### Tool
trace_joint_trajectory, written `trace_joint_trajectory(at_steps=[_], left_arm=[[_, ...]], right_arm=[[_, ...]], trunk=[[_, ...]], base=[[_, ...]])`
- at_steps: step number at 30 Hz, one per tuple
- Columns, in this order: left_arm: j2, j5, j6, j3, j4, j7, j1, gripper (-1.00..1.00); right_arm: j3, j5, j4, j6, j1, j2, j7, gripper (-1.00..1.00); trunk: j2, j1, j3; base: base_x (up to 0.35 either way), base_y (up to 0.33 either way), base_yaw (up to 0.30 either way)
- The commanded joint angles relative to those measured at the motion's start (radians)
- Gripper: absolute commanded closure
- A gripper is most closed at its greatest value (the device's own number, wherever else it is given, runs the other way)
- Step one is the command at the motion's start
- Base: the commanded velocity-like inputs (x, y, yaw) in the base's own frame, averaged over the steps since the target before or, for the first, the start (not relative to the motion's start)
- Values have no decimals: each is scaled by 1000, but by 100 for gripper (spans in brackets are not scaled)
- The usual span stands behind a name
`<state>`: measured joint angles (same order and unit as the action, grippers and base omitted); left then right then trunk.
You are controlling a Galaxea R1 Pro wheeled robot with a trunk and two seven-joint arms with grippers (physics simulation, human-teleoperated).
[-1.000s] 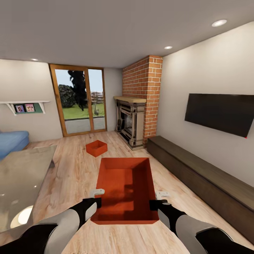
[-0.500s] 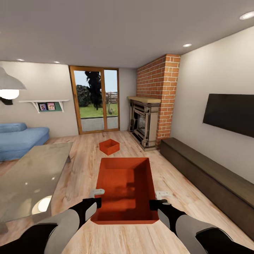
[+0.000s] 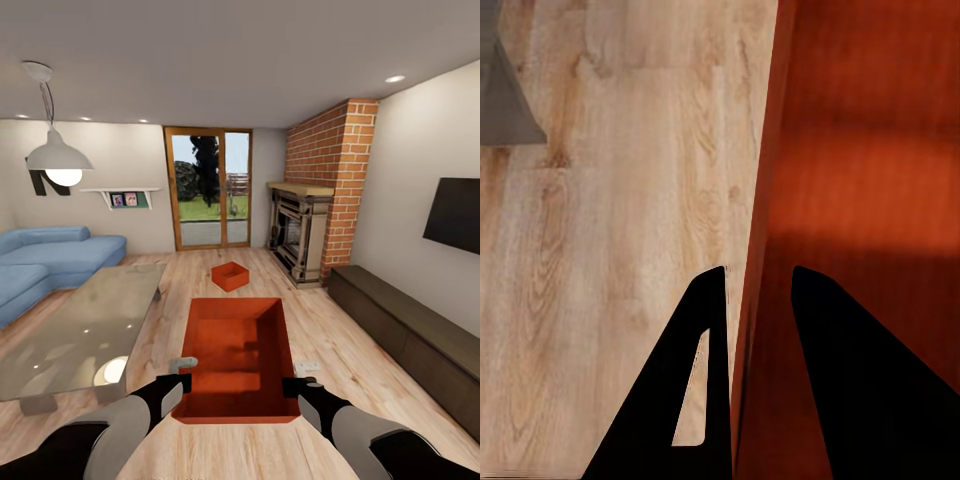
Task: Move the two storage containers from the living room to the garage. In the garage, place one container on the floor and stack the other container on top of it (either order is fine).
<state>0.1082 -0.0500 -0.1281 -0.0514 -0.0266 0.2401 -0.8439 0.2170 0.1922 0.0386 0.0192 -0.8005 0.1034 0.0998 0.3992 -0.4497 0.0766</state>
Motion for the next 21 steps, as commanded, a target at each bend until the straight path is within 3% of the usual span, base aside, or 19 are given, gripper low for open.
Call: trace_joint_trajectory(at_steps=[1, 21], left_arm=[[-16, 2, -5, -17, -3, 68, 0, 100], [-16, 2, -5, -18, -3, 68, 0, 100]], right_arm=[[-19, 7, 1, 1, 0, -1, 35, 100], [-19, 8, 1, 4, 0, -1, 35, 100]], trunk=[[1, 0, 0], [1, 0, 3]], base=[[0, 0, 266], [0, 0, 266]])
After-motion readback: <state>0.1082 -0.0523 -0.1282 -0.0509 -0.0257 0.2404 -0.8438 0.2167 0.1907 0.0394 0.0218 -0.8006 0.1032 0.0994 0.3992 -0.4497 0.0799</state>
